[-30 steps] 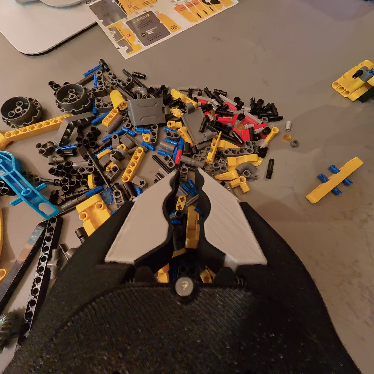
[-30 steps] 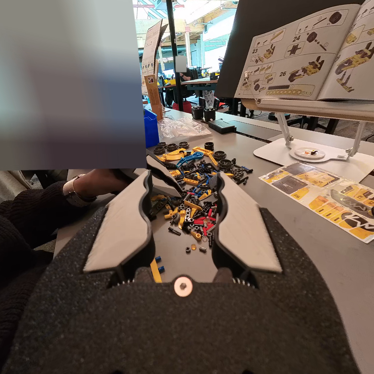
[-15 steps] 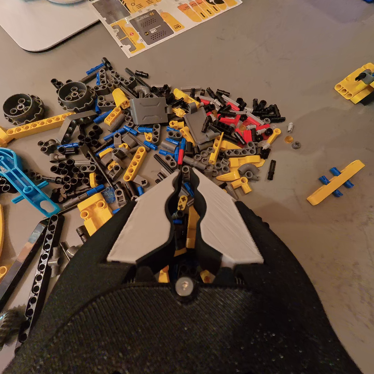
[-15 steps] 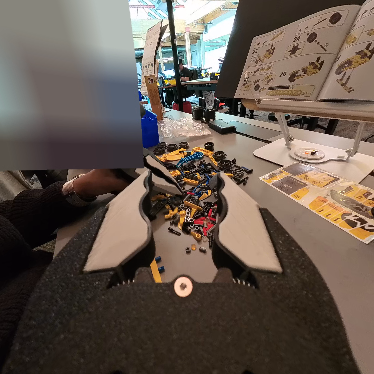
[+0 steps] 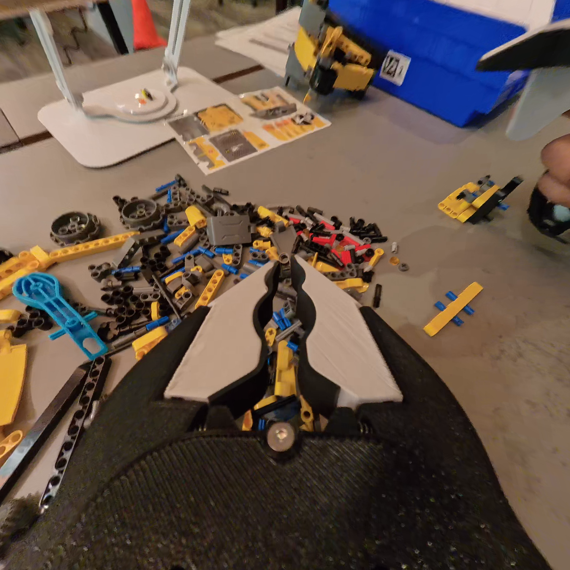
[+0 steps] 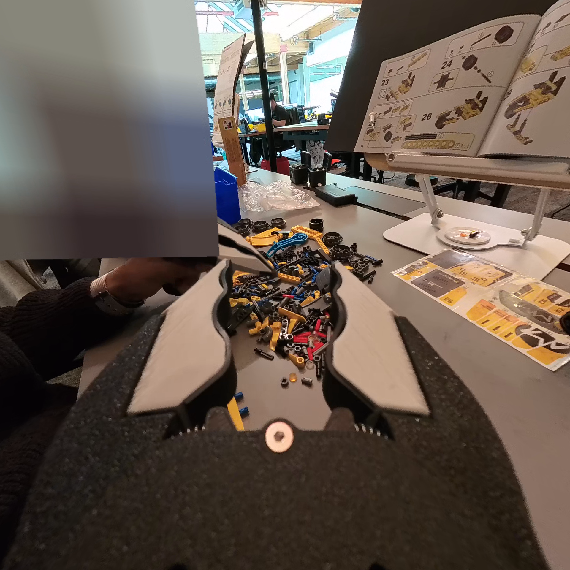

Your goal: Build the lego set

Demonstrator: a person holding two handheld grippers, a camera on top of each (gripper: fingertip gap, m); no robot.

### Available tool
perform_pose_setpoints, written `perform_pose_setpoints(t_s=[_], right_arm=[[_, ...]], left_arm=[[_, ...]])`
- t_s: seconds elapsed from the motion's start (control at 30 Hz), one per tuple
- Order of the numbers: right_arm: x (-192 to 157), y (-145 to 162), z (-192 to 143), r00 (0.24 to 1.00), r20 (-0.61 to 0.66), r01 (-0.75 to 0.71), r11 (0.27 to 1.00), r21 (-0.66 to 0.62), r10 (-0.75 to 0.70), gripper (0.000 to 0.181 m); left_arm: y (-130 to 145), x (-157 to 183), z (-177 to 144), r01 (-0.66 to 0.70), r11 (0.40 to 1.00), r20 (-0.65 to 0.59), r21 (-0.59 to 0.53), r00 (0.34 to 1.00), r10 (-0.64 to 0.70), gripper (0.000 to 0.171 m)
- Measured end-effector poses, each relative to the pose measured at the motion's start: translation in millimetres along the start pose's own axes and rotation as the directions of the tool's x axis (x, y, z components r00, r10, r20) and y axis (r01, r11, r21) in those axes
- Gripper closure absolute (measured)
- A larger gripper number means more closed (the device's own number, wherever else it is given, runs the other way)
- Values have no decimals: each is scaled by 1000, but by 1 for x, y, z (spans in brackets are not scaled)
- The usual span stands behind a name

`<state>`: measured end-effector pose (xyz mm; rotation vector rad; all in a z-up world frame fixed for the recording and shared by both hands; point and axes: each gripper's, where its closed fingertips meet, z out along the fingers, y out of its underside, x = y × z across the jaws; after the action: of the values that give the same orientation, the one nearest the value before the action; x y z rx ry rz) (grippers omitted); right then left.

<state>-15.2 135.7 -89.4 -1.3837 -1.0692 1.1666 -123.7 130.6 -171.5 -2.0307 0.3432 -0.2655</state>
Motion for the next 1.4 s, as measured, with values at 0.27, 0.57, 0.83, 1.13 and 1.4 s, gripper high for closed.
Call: perform_pose_setpoints(t_s=[0.27, 0.57, 0.83, 1.13, 1.4], right_arm=[[-7, 8, 4, 998, 12, 56, 997, -44, -56, 131], [-19, 26, 15, 989, 25, 146, 982, -121, -144, 129], [28, -36, -35, 931, -276, 276, 956, 97, -240, 139], [63, -77, -109, 809, -542, 412, 878, 245, -229, 181], [92, -29, -89, 882, -453, 179, 982, 62, -132, 159]], left_arm=[[-35, 20, -20, 51, 977, -127, 206, 992, -25, 171], [-33, 23, -18, 99, 977, -170, 190, 983, -67, 171], [-27, 26, -12, 53, 987, -155, 154, 987, -29, 171], [-27, 49, 4, 74, 991, -195, 116, 980, -50, 171], [-31, 93, 48, -133, 991, -167, -23, 978, 127, 163]])
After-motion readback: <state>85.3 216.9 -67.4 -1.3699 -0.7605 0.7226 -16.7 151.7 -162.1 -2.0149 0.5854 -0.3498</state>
